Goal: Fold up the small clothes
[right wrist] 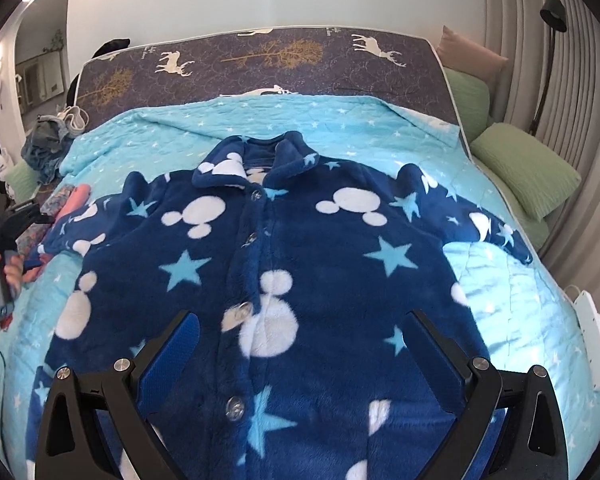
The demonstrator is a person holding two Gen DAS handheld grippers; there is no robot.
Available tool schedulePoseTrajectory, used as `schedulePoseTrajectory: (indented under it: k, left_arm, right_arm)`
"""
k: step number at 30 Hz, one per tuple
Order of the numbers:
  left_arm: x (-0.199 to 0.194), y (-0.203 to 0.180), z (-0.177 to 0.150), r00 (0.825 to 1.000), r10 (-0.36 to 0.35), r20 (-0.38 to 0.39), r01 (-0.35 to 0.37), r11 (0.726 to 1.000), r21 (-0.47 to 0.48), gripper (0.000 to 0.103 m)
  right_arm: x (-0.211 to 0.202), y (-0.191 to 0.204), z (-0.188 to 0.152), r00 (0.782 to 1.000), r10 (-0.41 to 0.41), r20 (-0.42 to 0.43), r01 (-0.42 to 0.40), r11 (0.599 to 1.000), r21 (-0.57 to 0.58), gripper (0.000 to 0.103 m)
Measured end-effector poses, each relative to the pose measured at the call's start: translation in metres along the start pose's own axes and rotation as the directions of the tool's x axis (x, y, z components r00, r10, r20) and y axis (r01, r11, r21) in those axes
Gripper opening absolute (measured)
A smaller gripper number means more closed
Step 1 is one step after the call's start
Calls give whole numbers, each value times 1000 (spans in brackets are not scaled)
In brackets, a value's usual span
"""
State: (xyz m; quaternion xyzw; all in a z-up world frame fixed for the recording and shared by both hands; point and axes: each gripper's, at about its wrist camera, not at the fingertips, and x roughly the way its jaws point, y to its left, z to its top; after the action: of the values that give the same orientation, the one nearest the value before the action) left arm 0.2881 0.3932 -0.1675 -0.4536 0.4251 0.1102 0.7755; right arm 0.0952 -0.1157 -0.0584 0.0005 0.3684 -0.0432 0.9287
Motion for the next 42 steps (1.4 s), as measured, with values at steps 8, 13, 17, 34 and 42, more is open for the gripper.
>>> schedulePoseTrajectory:
  k: [8,13,17,34,42]
  left_arm:
    - [-27,-48,4,994,-9,107,-5,992,125,14]
    - [-78,-150,-34,967,-170,192,79,910,406,13]
    - [-114,-239,-133,934,-333,125,148,683,715,13]
    - [-78,-250,-313,953,-214,-215,274,305,912,67]
    - [-84,-188,-261,988,-152,-4,79,488,869,69]
  right_arm:
    - [22,-1,19,996,81,-29,-82,996,-37,103]
    - [34,-4,31,995,102,-24,-101,995,18,103]
    - [36,-17,28,995,102,-19,-101,993,62,103]
    - [40,-122,13,991,93,-93,-64,957,282,103]
    - [42,-46,43,988,151,-31,-152,988,-37,103]
